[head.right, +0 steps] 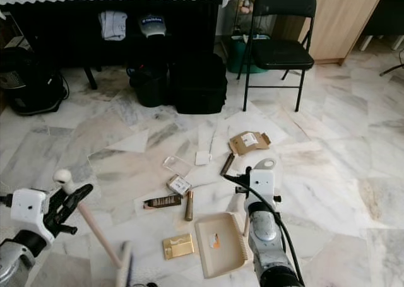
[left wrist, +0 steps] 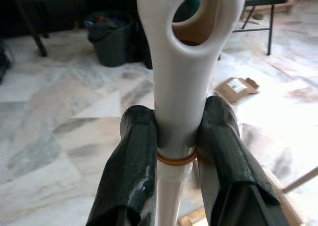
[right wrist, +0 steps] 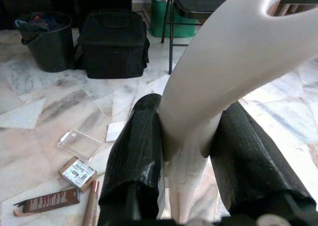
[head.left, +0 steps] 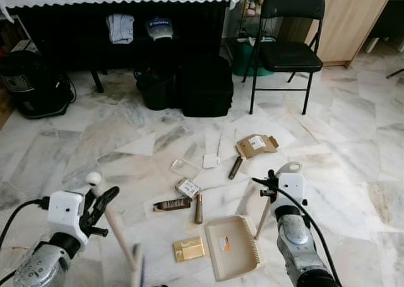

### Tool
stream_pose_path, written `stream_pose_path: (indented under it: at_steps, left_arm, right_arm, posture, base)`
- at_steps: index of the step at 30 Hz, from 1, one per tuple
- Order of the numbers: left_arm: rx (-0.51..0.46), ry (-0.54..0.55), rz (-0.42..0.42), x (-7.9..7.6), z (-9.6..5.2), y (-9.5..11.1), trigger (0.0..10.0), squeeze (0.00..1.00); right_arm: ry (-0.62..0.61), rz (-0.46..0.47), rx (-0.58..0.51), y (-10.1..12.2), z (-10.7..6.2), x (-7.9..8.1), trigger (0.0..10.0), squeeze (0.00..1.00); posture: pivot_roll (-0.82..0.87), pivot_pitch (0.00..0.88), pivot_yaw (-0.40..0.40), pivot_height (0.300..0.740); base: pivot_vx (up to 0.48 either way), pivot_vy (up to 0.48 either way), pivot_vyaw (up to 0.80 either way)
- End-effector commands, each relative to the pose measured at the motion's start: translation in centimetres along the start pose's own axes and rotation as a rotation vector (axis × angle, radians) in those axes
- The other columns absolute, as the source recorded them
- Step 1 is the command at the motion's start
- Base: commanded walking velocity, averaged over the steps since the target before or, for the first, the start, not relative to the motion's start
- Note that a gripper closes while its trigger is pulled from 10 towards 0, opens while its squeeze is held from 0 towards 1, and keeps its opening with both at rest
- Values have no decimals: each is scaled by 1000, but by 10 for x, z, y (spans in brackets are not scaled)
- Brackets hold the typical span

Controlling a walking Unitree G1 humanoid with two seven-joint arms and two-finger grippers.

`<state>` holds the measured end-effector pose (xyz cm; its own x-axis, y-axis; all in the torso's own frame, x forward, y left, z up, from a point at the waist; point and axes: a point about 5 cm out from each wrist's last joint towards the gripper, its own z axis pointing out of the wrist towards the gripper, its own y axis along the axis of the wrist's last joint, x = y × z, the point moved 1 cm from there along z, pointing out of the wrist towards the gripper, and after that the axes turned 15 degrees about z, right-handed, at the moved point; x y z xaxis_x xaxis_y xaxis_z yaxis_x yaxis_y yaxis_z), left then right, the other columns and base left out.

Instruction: Sweep floor

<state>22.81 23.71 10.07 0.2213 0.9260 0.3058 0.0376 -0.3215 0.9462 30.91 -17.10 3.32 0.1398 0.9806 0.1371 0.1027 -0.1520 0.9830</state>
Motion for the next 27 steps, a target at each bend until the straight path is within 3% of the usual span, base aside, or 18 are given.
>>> stream_pose_path:
  at_steps: [1, 5, 10, 17, 20, 27]
  left_arm:
    - [-31, -22, -21, -2, 2, 9, 10000, 0]
    - [-26, -16, -70, -4, 4, 10, 10000, 0]
    - [-14, -3, -204, -9, 5, 6, 10000, 0]
    - [0, -110, -284, -21, 9, 10, 10000, 0]
    - [-24, -154, -375, -26, 10, 17, 10000, 0]
    - [-90, -140, -499, -26, 15, 28, 10000, 0]
  right_arm:
    - [-6, 7, -5, 0, 0, -1, 10000, 0]
    - [-11, 6, -6, 0, 0, -3, 10000, 0]
    - [-14, 3, -7, 0, 0, -4, 10000, 0]
    - [-17, -1, -9, 1, 1, -5, 10000, 0]
    - [-18, -2, -9, 2, 1, -6, 10000, 0]
    - [-17, -1, -10, 2, 2, -5, 10000, 0]
  posture:
    - [125, 123, -22, 740]
    - [122, 124, -22, 740]
    - [116, 118, -26, 740]
    - [114, 115, -26, 740]
    - [115, 114, -26, 740]
    - [113, 110, -28, 740]
  base:
    - [0, 0, 0]
    - [0, 0, 0]
    - [0, 0, 0]
    - [0, 0, 0]
    - [0, 0, 0]
    - [0, 0, 0]
